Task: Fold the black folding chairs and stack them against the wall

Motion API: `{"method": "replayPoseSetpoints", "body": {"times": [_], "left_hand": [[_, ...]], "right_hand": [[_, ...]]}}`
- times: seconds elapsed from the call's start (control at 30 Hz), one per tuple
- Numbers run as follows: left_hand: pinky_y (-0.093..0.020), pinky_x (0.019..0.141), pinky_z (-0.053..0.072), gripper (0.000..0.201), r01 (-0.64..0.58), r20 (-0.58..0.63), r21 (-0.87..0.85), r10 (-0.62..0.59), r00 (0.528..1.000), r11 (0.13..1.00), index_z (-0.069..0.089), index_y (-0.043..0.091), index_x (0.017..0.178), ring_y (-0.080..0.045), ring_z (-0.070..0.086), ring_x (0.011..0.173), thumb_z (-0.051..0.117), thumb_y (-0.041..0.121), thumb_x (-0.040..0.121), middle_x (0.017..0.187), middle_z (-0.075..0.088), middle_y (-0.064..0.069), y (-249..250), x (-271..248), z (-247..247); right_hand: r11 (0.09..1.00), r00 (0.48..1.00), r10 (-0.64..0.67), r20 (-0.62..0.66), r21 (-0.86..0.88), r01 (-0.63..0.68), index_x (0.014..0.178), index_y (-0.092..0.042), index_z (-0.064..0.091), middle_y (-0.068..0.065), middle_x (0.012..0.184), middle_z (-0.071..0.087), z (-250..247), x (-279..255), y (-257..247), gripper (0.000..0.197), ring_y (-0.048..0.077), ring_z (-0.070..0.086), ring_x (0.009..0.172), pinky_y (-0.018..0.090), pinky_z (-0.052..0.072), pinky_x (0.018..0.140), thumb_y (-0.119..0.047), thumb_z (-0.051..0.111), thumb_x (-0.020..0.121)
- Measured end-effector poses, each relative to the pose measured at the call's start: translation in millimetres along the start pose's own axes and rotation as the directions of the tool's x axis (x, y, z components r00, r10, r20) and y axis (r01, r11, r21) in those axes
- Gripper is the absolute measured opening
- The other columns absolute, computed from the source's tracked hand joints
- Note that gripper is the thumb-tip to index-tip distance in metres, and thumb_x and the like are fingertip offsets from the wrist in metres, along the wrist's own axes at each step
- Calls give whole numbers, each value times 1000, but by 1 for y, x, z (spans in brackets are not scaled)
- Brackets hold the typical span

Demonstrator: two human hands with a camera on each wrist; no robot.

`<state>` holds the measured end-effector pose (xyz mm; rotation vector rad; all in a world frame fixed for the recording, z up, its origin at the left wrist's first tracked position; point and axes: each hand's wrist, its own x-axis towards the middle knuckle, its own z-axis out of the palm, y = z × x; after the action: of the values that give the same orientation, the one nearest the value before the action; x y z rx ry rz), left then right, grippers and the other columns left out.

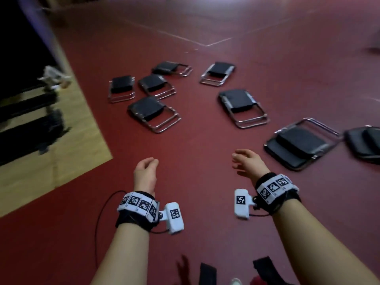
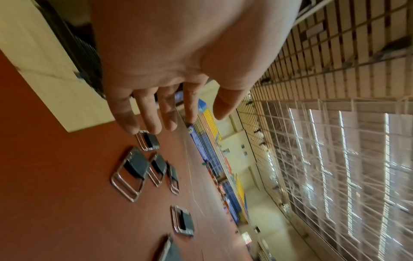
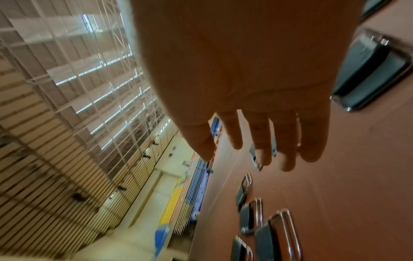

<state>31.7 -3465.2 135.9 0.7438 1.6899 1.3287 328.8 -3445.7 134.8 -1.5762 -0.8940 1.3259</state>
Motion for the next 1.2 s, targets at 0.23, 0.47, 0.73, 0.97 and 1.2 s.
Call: {"method": "replayPoseSetpoints", "body": {"times": [0.23, 0.47, 0.73, 0.97, 1.2], "left_hand": [[-37, 86, 46, 10, -16, 280, 89, -9, 960, 996, 65, 22, 103, -20, 62, 104, 63, 17, 95, 108, 68, -2, 14, 29, 187], [-31, 67, 45, 13, 15, 389, 185, -87, 917, 983, 64, 18, 108, -12, 58, 78, 62, 15, 96, 90, 65, 1, 7, 96, 293], [-29, 61, 41, 13, -23, 545, 216, -101, 832, 976, 63, 15, 109, -11, 54, 72, 60, 12, 96, 84, 61, 0, 46, 216, 421], [-30, 71, 45, 15, -86, 648, 246, -97, 755, 965, 63, 13, 111, -15, 56, 80, 60, 11, 96, 88, 62, -2, 84, 291, 535], [-29, 60, 40, 13, -129, 769, 308, -167, 618, 942, 63, 13, 108, -12, 51, 67, 60, 10, 95, 79, 59, -1, 71, 291, 689]], "right_hand": [[995, 968, 49, -245, 96, -26, 123, -12, 54, 2, 83, 60, -138, 60, -8, 29, 15, 54, 64, 24, 37, 60, -16, 60, 96], [971, 923, 176, -342, 214, -105, 121, -12, 54, 5, 83, 60, -174, 131, 3, 27, 16, 54, 63, 25, 36, 58, -13, 60, 95], [958, 839, 207, -504, 279, -69, 121, -14, 54, 7, 86, 61, -191, 253, -44, 25, 17, 56, 63, 25, 37, 58, -14, 60, 96], [941, 792, 251, -556, 333, -63, 118, -16, 55, 10, 97, 64, -203, 334, -86, 21, 19, 61, 73, 27, 44, 63, -17, 58, 97], [900, 700, 337, -629, 434, -43, 105, -15, 54, 5, 77, 57, -283, 397, -80, 9, 12, 50, 53, 20, 32, 50, -11, 56, 97]]}}
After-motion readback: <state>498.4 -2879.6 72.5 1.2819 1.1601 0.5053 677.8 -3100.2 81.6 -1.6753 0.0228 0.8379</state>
